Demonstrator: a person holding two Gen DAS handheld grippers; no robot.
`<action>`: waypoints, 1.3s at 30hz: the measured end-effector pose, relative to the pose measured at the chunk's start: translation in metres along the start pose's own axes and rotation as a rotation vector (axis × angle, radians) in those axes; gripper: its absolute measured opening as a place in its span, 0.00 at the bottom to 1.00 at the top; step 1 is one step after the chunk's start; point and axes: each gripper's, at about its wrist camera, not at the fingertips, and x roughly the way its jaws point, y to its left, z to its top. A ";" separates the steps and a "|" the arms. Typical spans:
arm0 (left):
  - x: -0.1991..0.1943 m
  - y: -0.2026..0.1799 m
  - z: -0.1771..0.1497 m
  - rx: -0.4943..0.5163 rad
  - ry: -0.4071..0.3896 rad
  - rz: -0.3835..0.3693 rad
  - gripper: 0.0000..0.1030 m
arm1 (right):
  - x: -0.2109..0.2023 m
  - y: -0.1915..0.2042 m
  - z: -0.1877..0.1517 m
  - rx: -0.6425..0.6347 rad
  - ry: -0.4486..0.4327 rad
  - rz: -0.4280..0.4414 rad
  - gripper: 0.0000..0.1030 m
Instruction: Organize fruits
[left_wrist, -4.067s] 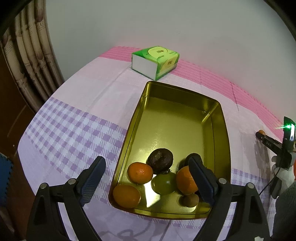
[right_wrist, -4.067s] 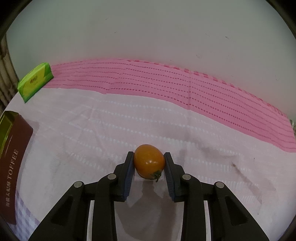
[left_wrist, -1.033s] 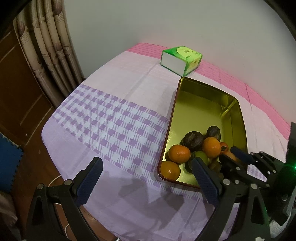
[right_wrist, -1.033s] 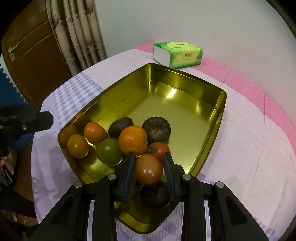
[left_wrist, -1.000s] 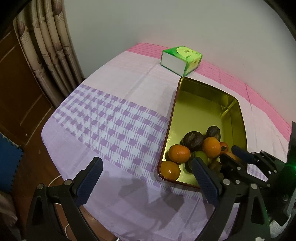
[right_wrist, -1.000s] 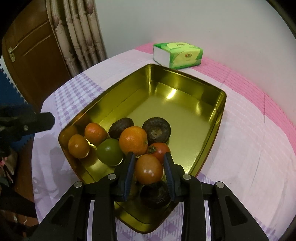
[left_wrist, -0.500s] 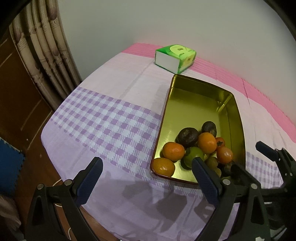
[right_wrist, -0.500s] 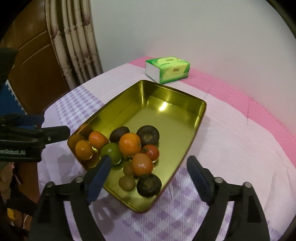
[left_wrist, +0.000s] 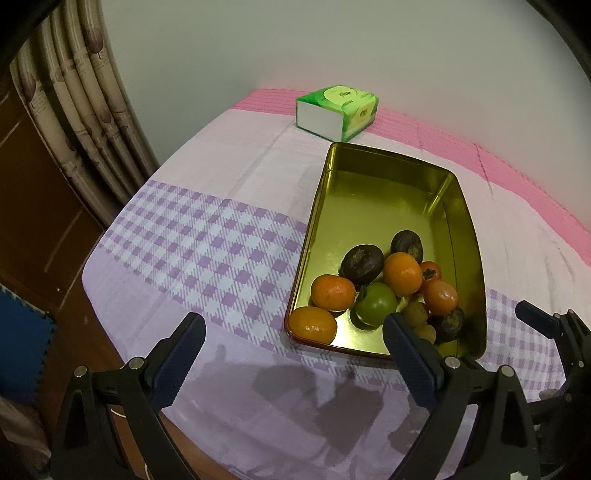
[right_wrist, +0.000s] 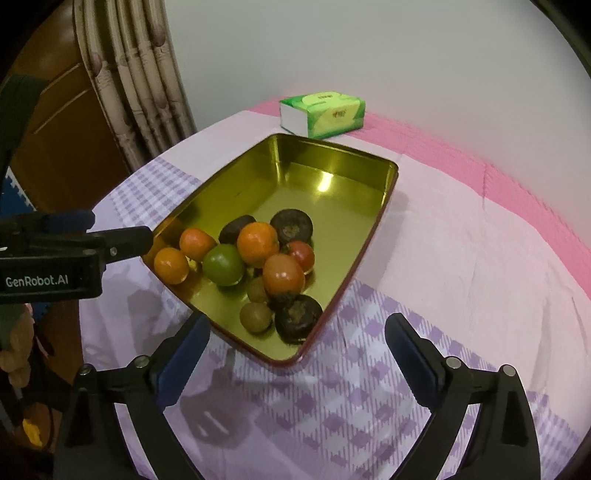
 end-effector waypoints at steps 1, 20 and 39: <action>0.000 0.000 0.000 0.002 0.001 0.001 0.93 | 0.001 -0.001 -0.001 0.004 0.006 -0.002 0.93; 0.005 0.000 -0.002 0.003 0.014 0.004 0.93 | 0.010 -0.002 -0.004 0.009 0.048 -0.009 0.94; 0.009 0.000 -0.005 0.001 0.025 -0.001 0.93 | 0.016 -0.002 -0.008 0.015 0.077 0.004 0.94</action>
